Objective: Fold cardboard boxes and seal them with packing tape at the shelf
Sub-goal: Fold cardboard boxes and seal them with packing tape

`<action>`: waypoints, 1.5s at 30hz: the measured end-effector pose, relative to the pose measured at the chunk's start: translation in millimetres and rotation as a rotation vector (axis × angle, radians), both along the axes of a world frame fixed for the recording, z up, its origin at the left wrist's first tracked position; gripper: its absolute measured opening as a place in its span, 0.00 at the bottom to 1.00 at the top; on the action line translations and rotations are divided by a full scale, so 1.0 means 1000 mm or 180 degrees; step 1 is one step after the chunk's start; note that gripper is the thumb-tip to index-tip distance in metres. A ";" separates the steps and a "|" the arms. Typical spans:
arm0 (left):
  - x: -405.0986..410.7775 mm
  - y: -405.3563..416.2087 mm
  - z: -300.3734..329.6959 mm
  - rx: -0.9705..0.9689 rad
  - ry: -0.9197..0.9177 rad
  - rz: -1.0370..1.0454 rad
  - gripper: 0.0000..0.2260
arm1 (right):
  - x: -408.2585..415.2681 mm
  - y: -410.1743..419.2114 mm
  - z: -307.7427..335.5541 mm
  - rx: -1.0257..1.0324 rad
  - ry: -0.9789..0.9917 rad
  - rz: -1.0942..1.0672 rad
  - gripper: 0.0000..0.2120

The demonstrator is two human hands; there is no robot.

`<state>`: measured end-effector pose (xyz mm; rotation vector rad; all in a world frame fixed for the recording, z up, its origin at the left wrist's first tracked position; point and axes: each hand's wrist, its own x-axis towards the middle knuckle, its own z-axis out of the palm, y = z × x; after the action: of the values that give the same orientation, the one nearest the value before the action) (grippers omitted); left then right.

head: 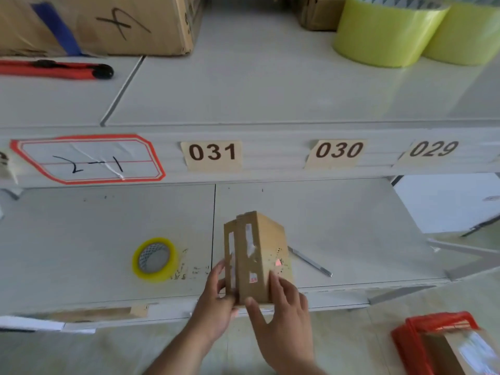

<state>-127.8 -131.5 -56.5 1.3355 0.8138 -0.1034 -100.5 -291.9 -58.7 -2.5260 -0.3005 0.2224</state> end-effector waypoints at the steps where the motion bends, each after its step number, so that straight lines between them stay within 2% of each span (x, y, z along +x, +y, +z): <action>1: 0.003 0.001 0.002 -0.0320 0.0029 0.0093 0.23 | -0.002 0.004 0.000 -0.0105 -0.0335 0.0115 0.38; 4: 0.008 0.005 0.001 -0.1192 0.0202 0.0611 0.13 | -0.001 0.016 -0.005 -0.0415 -0.0700 0.0522 0.34; 5: 0.007 0.007 -0.003 -0.1253 0.0281 0.0666 0.15 | -0.002 0.020 -0.004 -0.0502 -0.0653 0.0628 0.34; 6: 0.006 0.008 -0.002 -0.1197 0.0314 0.0535 0.19 | -0.002 0.023 -0.005 -0.0567 -0.0609 0.0746 0.34; 10: 0.002 0.012 -0.018 -0.0167 0.0674 -0.0203 0.25 | 0.000 0.028 -0.006 -0.0529 -0.0490 0.1314 0.27; 12: 0.000 0.017 -0.036 0.0258 0.0729 -0.0301 0.32 | 0.008 0.023 -0.004 -0.0241 -0.0090 0.1373 0.24; 15: 0.000 0.021 -0.050 0.0758 0.0794 -0.0647 0.28 | 0.028 0.008 -0.002 0.0147 -0.0125 0.0380 0.20; 16: 0.002 0.020 -0.045 0.0845 0.0759 -0.0658 0.25 | 0.037 0.003 -0.003 0.0099 0.0132 -0.0026 0.23; 18: 0.005 0.020 -0.038 0.0981 0.0688 -0.0644 0.19 | 0.052 -0.003 -0.001 0.0110 0.1163 -0.0335 0.28; 20: 0.012 0.020 -0.034 0.1063 0.0644 -0.0676 0.18 | 0.061 -0.004 -0.008 0.0471 0.1912 -0.0309 0.15; 21: 0.016 0.021 -0.033 0.1053 0.0623 -0.0663 0.18 | 0.063 -0.004 -0.012 0.0586 0.2030 -0.0271 0.10; 23: 0.020 0.021 -0.034 0.0999 0.0563 -0.0614 0.18 | 0.061 -0.003 -0.020 0.0728 0.2033 -0.0226 0.08; 27: 0.023 0.022 -0.035 0.1016 0.0499 -0.0584 0.19 | 0.059 0.002 -0.029 0.1032 0.1654 -0.0499 0.14; 33: 0.027 0.017 -0.035 0.0922 0.0665 -0.0492 0.19 | 0.058 0.005 -0.025 0.1082 0.1726 -0.0489 0.06; 41: 0.027 0.020 -0.033 0.0839 0.0582 -0.0316 0.18 | 0.072 0.003 -0.022 0.1293 0.1901 -0.0595 0.08; 45: 0.029 0.018 -0.036 0.0881 0.0562 -0.0384 0.18 | 0.078 0.008 -0.019 0.1571 0.1904 -0.1168 0.10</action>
<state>-99.2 -114.0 -92.8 1.6545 0.9196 -0.2122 -22.0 -283.8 -77.9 -1.8740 0.3095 0.6470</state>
